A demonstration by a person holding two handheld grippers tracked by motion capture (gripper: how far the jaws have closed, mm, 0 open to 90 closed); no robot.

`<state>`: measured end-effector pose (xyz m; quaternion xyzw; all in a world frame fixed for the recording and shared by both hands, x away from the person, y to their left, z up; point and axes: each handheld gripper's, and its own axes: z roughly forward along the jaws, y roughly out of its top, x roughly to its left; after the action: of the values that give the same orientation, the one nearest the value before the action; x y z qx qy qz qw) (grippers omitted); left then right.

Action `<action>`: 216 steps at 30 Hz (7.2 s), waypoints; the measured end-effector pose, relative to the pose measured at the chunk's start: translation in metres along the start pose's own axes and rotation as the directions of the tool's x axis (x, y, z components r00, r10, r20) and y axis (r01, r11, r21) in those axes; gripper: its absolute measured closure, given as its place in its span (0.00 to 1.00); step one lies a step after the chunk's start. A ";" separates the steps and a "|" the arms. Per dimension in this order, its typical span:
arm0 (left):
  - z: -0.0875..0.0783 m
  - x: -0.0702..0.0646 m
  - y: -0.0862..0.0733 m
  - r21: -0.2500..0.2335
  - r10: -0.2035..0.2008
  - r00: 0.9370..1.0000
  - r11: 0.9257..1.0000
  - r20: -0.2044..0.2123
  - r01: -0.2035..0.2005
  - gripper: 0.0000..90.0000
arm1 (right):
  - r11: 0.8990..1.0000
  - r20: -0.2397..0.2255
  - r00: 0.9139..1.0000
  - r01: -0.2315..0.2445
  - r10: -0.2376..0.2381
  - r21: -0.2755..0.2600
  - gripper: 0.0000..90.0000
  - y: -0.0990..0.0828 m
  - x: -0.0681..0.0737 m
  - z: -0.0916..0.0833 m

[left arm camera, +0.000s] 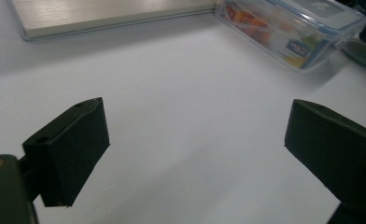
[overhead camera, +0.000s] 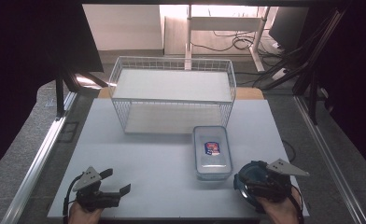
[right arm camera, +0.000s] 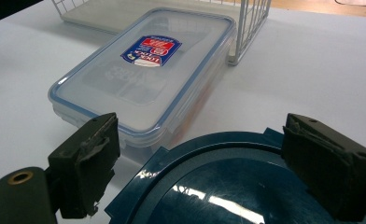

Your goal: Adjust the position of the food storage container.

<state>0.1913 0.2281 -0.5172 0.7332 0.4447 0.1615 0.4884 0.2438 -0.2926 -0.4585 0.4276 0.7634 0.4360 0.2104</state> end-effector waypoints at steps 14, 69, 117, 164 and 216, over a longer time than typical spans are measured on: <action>0.002 0.005 -0.003 0.004 -0.003 1.000 1.000 -0.017 0.003 0.08 | 0.999 0.004 1.000 -0.019 0.019 0.044 0.24 -0.001 0.000 -0.001; 0.004 0.006 -0.004 0.009 -0.025 1.000 1.000 -0.014 0.025 0.09 | 0.951 -0.029 0.999 0.030 -0.022 0.307 0.99 0.076 -0.023 0.091; 0.005 0.006 -0.004 0.020 -0.021 1.000 1.000 -0.006 0.022 0.09 | 0.934 -0.355 0.925 0.238 -0.135 0.267 0.99 0.050 0.068 0.048; 0.016 0.022 0.010 0.080 -0.047 0.998 0.996 -0.043 0.050 0.16 | 0.904 -0.113 0.988 0.138 -0.100 0.404 0.99 -0.008 -0.044 0.015; 0.087 0.014 0.043 0.277 -0.005 0.988 0.960 0.152 -0.038 1.00 | 0.923 -0.224 0.972 0.148 -0.070 0.354 0.99 0.017 0.058 0.113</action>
<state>0.2789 0.1837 -0.5239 0.8085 0.4187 0.0453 0.4111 0.2984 -0.1846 -0.5015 0.3685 0.8720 0.3147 0.0697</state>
